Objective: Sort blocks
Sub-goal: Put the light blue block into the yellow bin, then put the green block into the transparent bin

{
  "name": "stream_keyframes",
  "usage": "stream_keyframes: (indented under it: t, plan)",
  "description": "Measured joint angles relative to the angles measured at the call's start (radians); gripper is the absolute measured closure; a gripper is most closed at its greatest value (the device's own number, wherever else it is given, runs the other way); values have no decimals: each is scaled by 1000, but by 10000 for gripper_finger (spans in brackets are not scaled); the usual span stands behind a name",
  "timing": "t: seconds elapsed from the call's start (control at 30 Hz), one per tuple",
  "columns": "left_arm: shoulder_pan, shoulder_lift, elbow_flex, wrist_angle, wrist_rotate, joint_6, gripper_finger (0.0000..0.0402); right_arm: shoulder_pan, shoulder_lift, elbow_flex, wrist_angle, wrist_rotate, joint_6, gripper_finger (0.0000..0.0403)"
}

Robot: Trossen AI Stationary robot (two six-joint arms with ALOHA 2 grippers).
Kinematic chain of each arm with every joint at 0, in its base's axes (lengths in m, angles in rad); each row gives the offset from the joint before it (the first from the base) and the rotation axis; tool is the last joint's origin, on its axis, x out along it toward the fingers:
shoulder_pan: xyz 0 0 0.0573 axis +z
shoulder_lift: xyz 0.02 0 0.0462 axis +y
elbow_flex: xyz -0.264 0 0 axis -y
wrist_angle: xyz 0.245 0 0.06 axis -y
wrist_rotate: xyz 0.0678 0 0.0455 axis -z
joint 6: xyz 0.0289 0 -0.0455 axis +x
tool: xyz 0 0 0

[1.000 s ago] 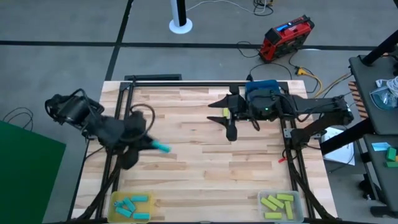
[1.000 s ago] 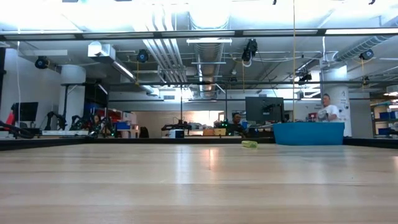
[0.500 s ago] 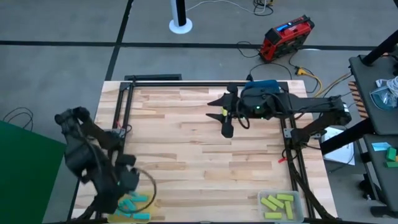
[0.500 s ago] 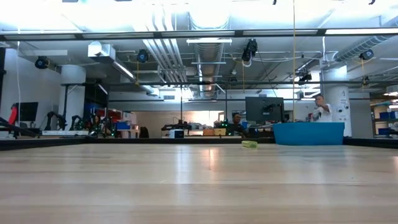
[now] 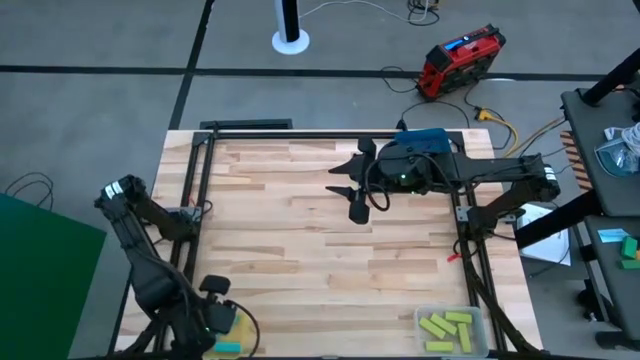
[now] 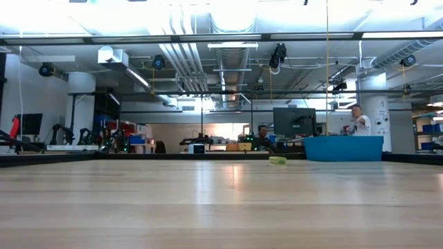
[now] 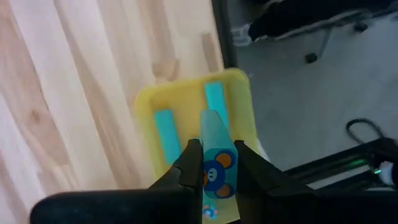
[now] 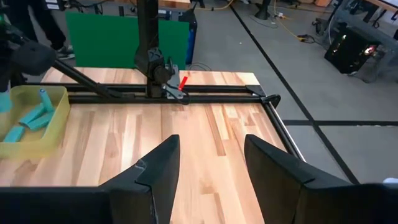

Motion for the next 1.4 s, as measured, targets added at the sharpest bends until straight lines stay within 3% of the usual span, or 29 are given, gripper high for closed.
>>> stream_keyframes:
  t: [0.2, 0.43, 0.8, 1.13, 1.27, 1.4]
  plan:
    - [-14, 0, -79, 59, 67, -1, 366, 0, 0, 0, -3, 0, -3, 236]
    - [-15, 0, -129, 123, 73, -62, 361, -4, 0, 0, -8, 0, -12, 237]
    - [-15, -1, -132, 120, 74, -87, 318, -24, 0, 0, -8, 0, -11, 223]
    - [-8, -1, -62, 50, 72, -109, 309, -26, 0, 0, -8, 0, -7, 233]
    - [24, -1, 7, -57, 19, -120, 308, -30, 0, 0, -8, 0, 22, 234]
    - [58, -7, 92, -134, -129, -132, 308, -33, -1, 6, -15, 1, 107, 232]
